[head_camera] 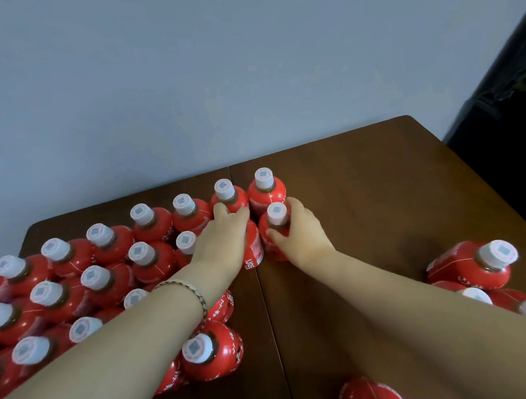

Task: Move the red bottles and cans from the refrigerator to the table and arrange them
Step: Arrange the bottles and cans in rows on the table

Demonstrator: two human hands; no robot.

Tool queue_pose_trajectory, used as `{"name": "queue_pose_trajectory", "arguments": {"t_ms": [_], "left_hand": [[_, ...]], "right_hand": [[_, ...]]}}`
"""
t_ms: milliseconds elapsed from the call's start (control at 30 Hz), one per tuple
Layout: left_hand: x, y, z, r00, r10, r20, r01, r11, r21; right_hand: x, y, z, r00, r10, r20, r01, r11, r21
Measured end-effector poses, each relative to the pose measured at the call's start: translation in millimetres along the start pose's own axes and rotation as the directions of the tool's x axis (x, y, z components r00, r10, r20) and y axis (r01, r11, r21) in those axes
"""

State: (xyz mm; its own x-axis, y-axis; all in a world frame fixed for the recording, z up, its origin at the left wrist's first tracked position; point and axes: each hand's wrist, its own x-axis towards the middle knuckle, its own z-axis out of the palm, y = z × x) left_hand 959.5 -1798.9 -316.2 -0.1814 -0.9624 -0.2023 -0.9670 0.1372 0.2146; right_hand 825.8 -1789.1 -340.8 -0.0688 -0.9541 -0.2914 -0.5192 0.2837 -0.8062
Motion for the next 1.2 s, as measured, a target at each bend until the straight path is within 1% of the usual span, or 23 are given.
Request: {"name": "queue_pose_trajectory", "arguments": {"t_ms": [33, 100, 133, 167, 200, 233, 300, 533, 633, 700, 733, 800, 833, 900, 933, 967, 1033, 1067, 1100, 1133, 1200], "left_hand": [[1, -2, 5, 1.0, 0.017, -0.026, -0.016, 0.999, 0.045], [1, -7, 15, 0.996, 0.05, -0.077, -0.033, 0.977, 0.209], [0, -13, 22, 0.993, 0.063, -0.105, -0.031, 0.958, 0.284], [-1, -16, 24, 0.988, 0.073, -0.133, -0.028, 0.949, 0.315], [-1, -19, 27, 0.981, 0.089, -0.173, -0.031, 0.949, 0.313], [0, -21, 28, 0.979, 0.094, -0.183, -0.033, 0.949, 0.314], [1, -21, 30, 0.989, 0.078, -0.127, -0.035, 0.948, 0.315], [12, -20, 25, 0.994, 0.104, -0.038, -0.083, 0.929, 0.361], [9, -23, 27, 0.993, 0.113, -0.043, -0.089, 0.924, 0.373], [7, -21, 29, 0.997, 0.072, -0.04, -0.05, 0.921, 0.387], [6, -19, 28, 0.999, 0.035, -0.029, -0.021, 0.917, 0.397], [5, -5, 19, 0.998, -0.054, -0.008, 0.052, 0.897, 0.438], [4, 2, 13, 0.995, -0.095, 0.001, 0.084, 0.887, 0.453], [-2, 18, 1, 0.994, -0.108, -0.008, 0.1, 0.88, 0.465], [-7, 27, -3, 0.997, -0.069, -0.03, 0.075, 0.883, 0.463], [-14, 35, -5, 0.999, 0.0, -0.052, 0.023, 0.893, 0.45], [-33, 55, -4, 0.984, 0.172, -0.04, -0.145, 0.916, 0.374], [-45, 64, -2, 0.975, 0.224, -0.003, -0.214, 0.935, 0.283], [-57, 74, 0, 0.969, 0.241, 0.052, -0.246, 0.955, 0.163], [-71, 84, 2, 0.964, 0.233, 0.129, -0.242, 0.969, 0.054], [-94, 101, 6, 0.938, 0.21, 0.277, -0.2, 0.978, -0.063]], "right_hand": [[1, 3, 2, 0.999, 0.041, 0.023, -0.041, 0.999, 0.019], [0, 13, 1, 0.989, 0.127, 0.078, -0.129, 0.991, 0.022], [3, 16, 5, 0.983, 0.154, 0.101, -0.158, 0.987, 0.032], [5, 19, 7, 0.98, 0.164, 0.108, -0.17, 0.984, 0.049], [8, 21, 10, 0.98, 0.168, 0.107, -0.175, 0.982, 0.066], [10, 22, 11, 0.98, 0.171, 0.1, -0.179, 0.981, 0.08], [15, 22, 13, 0.98, 0.178, 0.087, -0.186, 0.979, 0.084], [20, 24, 15, 0.98, 0.165, 0.108, -0.169, 0.985, 0.032], [21, 23, 12, 0.976, 0.161, 0.146, -0.161, 0.987, -0.011], [22, 24, 5, 0.956, 0.189, 0.223, -0.166, 0.979, -0.121], [22, 25, 0, 0.937, 0.208, 0.282, -0.144, 0.962, -0.231], [11, 25, -14, 0.891, 0.235, 0.387, -0.045, 0.896, -0.442], [3, 26, -20, 0.875, 0.234, 0.425, 0.016, 0.861, -0.508], [-17, 29, -32, 0.875, 0.184, 0.448, 0.11, 0.825, -0.554], [-29, 29, -42, 0.886, 0.149, 0.44, 0.134, 0.825, -0.549], [-41, 30, -53, 0.896, 0.111, 0.429, 0.154, 0.83, -0.536], [-68, 37, -82, 0.918, 0.052, 0.392, 0.184, 0.822, -0.539], [-79, 42, -96, 0.93, 0.022, 0.366, 0.205, 0.796, -0.57], [-90, 47, -109, 0.942, -0.013, 0.336, 0.226, 0.763, -0.605], [-102, 52, -121, 0.95, -0.048, 0.309, 0.244, 0.732, -0.636], [-118, 63, -137, 0.959, -0.092, 0.268, 0.257, 0.678, -0.689]]}}
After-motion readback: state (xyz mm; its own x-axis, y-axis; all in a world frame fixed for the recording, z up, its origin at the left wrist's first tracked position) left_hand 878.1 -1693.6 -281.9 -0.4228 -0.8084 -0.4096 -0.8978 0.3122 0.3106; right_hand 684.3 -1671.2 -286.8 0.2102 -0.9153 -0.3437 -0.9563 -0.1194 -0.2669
